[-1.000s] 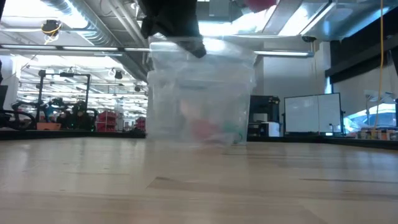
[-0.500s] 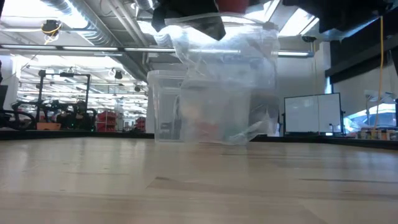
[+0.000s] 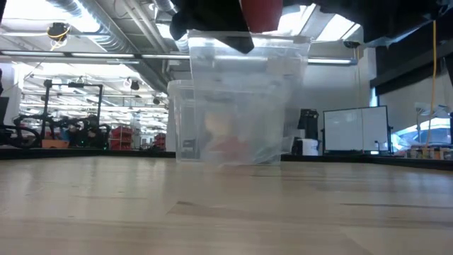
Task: Roll bandage
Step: Put the rolled pink bandage into the transparent zip bag
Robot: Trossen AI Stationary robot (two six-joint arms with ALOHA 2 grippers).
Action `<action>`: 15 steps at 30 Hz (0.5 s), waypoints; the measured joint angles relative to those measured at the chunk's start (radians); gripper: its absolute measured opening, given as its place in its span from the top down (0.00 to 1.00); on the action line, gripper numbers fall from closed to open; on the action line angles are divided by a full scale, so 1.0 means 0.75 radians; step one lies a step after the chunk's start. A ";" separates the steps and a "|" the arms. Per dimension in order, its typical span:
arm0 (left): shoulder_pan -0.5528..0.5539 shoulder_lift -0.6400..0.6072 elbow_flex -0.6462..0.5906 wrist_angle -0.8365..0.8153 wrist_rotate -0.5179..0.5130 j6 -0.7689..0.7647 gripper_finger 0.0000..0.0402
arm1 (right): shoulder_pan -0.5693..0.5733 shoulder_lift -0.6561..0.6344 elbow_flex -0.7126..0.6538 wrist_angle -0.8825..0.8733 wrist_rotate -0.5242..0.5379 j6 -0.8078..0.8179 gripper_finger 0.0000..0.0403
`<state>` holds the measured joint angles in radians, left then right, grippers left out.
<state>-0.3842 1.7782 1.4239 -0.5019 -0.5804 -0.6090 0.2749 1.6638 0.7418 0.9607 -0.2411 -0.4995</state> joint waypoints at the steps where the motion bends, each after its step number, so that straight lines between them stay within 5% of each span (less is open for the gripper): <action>1: -0.001 0.000 -0.001 0.000 0.000 0.000 1.00 | 0.000 0.005 0.000 -0.003 -0.005 -0.020 0.81; 10: -0.011 -0.002 -0.001 0.012 0.068 -0.014 1.00 | 0.003 -0.001 -0.004 0.009 0.041 -0.487 0.81; 15: -0.016 -0.002 -0.001 0.002 0.066 -0.014 1.00 | 0.003 -0.004 -0.002 -0.078 0.069 -0.532 0.81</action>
<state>-0.3965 1.7767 1.4231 -0.5005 -0.5312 -0.6197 0.2771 1.6606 0.7404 0.9019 -0.1896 -0.8984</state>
